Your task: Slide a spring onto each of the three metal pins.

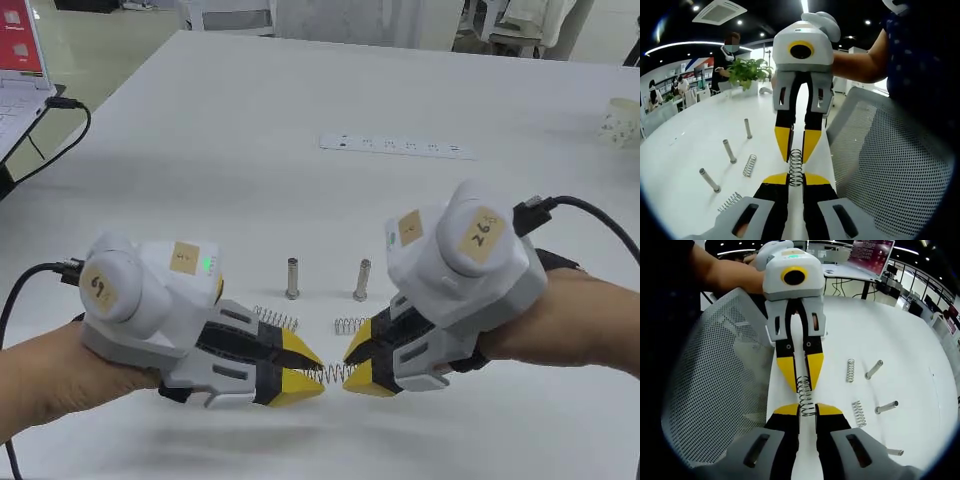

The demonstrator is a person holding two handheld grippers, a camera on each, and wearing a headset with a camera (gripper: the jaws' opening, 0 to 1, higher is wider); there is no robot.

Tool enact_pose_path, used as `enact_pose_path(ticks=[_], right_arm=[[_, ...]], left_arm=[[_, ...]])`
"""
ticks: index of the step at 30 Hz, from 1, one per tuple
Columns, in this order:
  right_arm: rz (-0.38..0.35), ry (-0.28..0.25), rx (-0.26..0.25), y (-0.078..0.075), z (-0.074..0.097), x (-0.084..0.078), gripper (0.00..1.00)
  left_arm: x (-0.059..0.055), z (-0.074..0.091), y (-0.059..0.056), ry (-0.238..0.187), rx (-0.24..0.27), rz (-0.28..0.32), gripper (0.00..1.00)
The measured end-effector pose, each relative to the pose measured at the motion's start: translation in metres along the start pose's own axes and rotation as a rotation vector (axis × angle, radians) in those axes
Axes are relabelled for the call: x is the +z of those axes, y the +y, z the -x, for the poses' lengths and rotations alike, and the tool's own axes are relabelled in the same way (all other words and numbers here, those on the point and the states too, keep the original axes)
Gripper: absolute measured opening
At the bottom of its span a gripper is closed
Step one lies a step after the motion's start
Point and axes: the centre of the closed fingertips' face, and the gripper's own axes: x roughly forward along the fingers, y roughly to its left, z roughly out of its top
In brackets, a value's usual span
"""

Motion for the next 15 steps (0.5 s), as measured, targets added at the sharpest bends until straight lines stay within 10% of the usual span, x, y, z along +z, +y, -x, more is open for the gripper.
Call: enact_pose_path(ticks=[15], right_arm=[[-0.015,-0.003,0.01,0.002,-0.004,-0.004,0.11]], left_arm=[[0.015,0.003,-0.003,-0.054,0.002,0.003,0.02]])
